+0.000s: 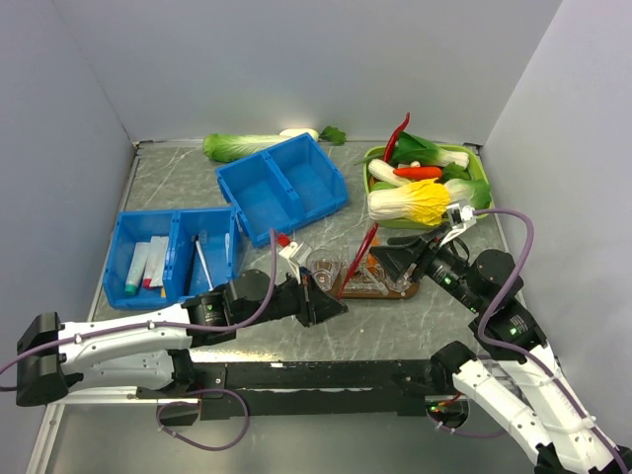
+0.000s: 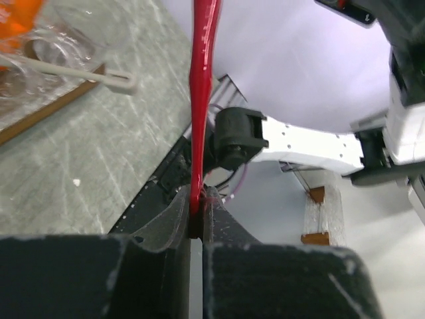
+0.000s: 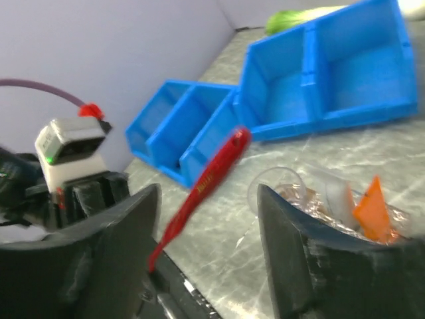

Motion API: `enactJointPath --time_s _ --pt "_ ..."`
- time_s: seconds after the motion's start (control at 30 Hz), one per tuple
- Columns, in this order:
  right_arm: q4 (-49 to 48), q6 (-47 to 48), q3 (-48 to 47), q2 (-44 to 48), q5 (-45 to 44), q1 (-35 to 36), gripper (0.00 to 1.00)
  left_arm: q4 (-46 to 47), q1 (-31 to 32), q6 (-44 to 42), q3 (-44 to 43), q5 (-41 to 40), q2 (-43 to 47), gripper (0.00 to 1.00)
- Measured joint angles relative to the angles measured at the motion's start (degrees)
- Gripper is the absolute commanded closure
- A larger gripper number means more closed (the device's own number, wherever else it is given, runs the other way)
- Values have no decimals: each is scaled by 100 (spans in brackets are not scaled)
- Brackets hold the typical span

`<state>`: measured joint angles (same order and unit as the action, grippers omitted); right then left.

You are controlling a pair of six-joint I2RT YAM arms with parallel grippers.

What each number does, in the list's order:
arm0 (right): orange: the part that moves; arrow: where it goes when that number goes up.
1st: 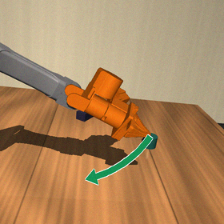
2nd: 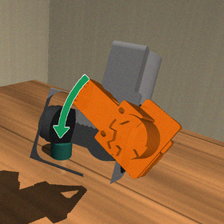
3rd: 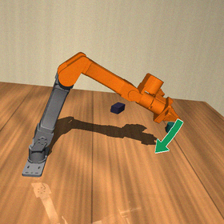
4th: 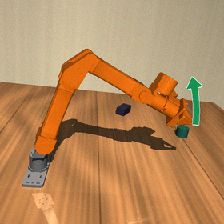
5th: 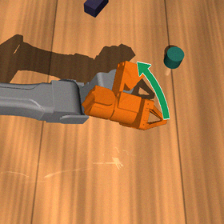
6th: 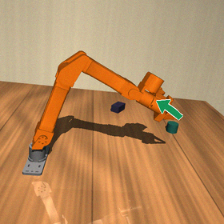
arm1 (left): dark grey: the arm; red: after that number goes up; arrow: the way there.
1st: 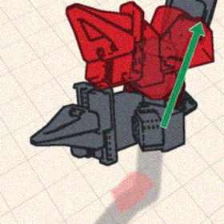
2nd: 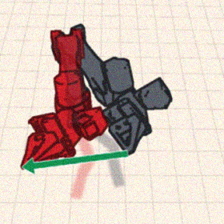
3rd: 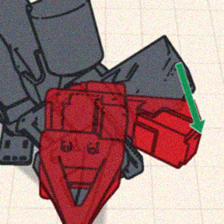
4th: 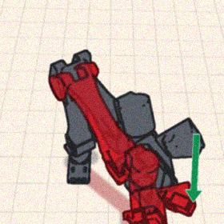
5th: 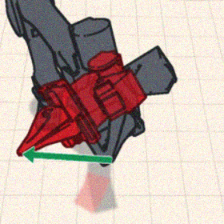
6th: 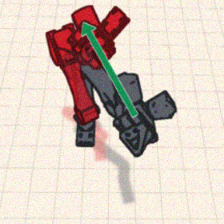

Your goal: Prepare toiletry sets of a toothbrush and toothpaste on the tray

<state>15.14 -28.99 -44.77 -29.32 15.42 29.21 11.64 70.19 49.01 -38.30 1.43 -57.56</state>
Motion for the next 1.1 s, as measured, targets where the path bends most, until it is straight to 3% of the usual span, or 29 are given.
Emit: enactJointPath --time_s 0.07,0.27,0.6,1.1 --pt "151 162 -28 4 -179 0 9 -358 -39 118 -162 -133 -9 99" --pt "739 551 -190 175 -811 0 3 -1526 -146 505 -527 -229 -9 99" --pt "1440 1106 -592 455 -1794 0 3 -3158 -339 881 -942 31 -361 99" --pt "2068 1344 -638 872 -2109 0 3 -4631 -461 798 -2225 944 -1432 99"
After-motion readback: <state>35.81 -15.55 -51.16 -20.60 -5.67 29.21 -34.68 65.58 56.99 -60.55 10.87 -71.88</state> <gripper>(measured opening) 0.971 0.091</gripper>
